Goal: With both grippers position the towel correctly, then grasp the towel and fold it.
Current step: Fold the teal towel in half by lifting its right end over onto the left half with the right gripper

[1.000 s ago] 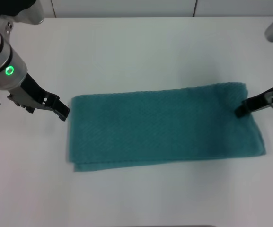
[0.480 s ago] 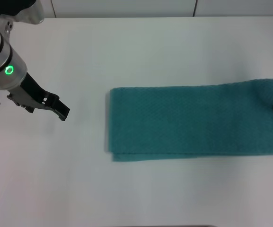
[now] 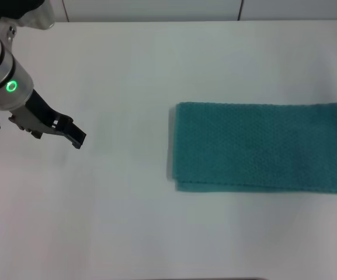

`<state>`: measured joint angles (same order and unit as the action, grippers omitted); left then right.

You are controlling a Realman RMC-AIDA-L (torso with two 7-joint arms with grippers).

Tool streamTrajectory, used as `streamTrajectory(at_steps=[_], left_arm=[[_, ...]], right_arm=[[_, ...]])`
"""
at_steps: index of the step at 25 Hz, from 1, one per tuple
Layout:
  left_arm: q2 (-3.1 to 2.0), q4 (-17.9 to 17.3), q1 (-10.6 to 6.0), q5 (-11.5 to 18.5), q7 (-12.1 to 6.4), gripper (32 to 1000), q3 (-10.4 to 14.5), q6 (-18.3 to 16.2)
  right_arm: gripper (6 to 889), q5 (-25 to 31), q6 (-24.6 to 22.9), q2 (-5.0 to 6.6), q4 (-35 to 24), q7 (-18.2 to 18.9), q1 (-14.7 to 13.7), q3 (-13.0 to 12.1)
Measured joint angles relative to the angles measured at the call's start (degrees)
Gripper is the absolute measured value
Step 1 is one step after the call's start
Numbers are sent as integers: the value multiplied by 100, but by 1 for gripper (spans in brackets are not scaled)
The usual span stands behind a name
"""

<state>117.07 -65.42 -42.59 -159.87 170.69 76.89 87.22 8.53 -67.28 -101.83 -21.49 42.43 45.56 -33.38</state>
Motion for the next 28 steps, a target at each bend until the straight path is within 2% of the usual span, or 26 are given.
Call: streamTrajectory(at_steps=[6, 8, 10, 12, 13, 16, 18, 21, 24, 26, 28], left_arm=[[2, 3, 6, 17, -51, 919, 2, -5], [3, 3, 15, 17, -52, 919, 2, -10], [3, 4, 26, 10, -53, 919, 2, -13], [3, 4, 27, 9, -53, 919, 1, -13], [3, 4, 27, 9, -53, 919, 2, -15], [1, 4, 19, 8, -53, 919, 1, -10], [2, 4, -17, 18, -56, 919, 1, -8], [7, 3, -90, 37, -72, 919, 1, 7], [8, 3, -101, 43, -72, 919, 1, 8], [9, 3, -107, 48, -72, 919, 1, 7], [9, 3, -109, 49, -72, 919, 1, 1]], right_arm=[[111, 45, -894, -40, -500, 491, 68, 101], [112, 59, -1292, -107, -658, 667, 142, 243], [112, 163, -1822, -258, -930, 832, 249, 498], [112, 393, -2358, -447, -1298, 902, 383, 624], [112, 552, -2606, -567, -1523, 913, 474, 627], [112, 869, -2921, -870, -1913, 896, 826, 602], [112, 921, -2888, -953, -1835, 870, 1088, 579], [113, 876, -2293, -1010, -1098, 874, 1505, 482], [113, 872, -1590, -1006, -186, 908, 1788, 159], [112, 870, -1246, -1100, 72, 911, 1883, -43], [112, 871, -1022, -1251, 112, 913, 1926, -127]])
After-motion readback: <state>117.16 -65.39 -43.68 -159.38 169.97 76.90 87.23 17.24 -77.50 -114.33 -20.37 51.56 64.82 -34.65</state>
